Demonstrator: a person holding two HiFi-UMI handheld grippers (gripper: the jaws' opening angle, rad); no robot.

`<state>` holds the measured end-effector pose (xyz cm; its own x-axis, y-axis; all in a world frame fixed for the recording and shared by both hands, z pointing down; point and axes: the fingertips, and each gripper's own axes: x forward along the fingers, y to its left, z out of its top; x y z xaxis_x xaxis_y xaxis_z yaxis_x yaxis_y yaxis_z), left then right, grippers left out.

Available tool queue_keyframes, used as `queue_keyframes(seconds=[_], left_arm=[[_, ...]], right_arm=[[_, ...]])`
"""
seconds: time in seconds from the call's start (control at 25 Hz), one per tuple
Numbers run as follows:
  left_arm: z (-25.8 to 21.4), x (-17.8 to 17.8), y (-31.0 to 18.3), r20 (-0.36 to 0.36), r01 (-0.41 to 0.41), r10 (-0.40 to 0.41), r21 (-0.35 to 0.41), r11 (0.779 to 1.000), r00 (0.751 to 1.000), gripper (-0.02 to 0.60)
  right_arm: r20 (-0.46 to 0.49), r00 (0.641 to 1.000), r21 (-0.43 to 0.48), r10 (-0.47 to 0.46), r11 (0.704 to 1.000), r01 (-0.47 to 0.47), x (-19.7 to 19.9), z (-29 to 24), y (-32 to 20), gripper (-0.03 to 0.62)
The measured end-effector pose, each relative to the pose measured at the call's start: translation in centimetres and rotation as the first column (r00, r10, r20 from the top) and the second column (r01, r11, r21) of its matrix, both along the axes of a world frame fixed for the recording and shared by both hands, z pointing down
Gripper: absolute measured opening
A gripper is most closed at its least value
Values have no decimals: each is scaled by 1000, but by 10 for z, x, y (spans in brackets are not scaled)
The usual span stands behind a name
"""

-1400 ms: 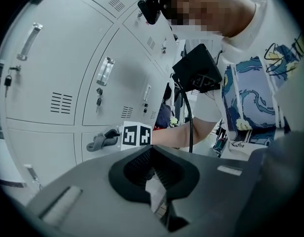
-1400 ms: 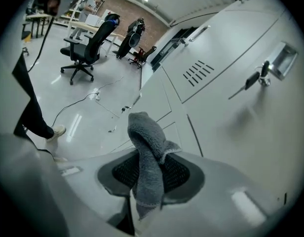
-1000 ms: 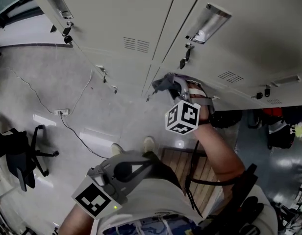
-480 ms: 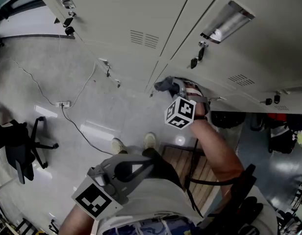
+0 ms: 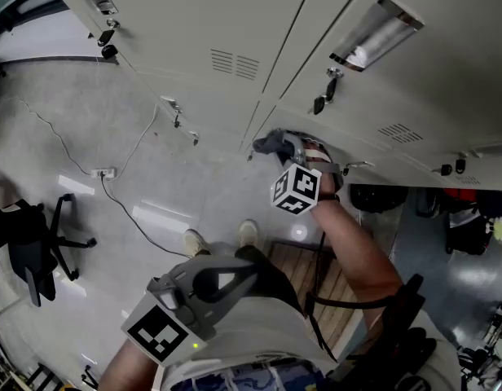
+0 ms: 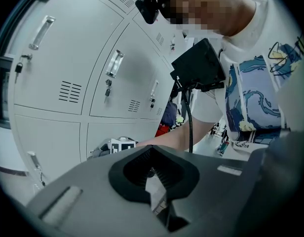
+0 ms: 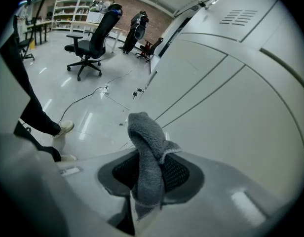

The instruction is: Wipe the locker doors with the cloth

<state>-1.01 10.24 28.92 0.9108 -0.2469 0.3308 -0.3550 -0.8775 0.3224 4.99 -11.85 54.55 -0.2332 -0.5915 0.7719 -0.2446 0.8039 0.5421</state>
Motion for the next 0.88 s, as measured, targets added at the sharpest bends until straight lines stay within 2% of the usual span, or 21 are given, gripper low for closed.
queue_keyframes(seconds=[0.24,0.6,0.72,0.88], left_arm=[[-8,5,2,-18,-14,14,24,1000,1000,3],[-13,6,7,-33,-24,25,36,999,999,3],[-12,4,9,-20,-26,26,37,999,999,3],[-10,0,12,-11,-13,13,26,1000,1000,3]], right_arm=[[17,1000,14,-15,1000,15,2,-35,20,112],[92,993,203,-73,978,53,-27,-156,17,112],[69,995,199,-69,979,54,-33,-146,2,112],[50,997,140,-65,988,57,-32,-107,-9,112]])
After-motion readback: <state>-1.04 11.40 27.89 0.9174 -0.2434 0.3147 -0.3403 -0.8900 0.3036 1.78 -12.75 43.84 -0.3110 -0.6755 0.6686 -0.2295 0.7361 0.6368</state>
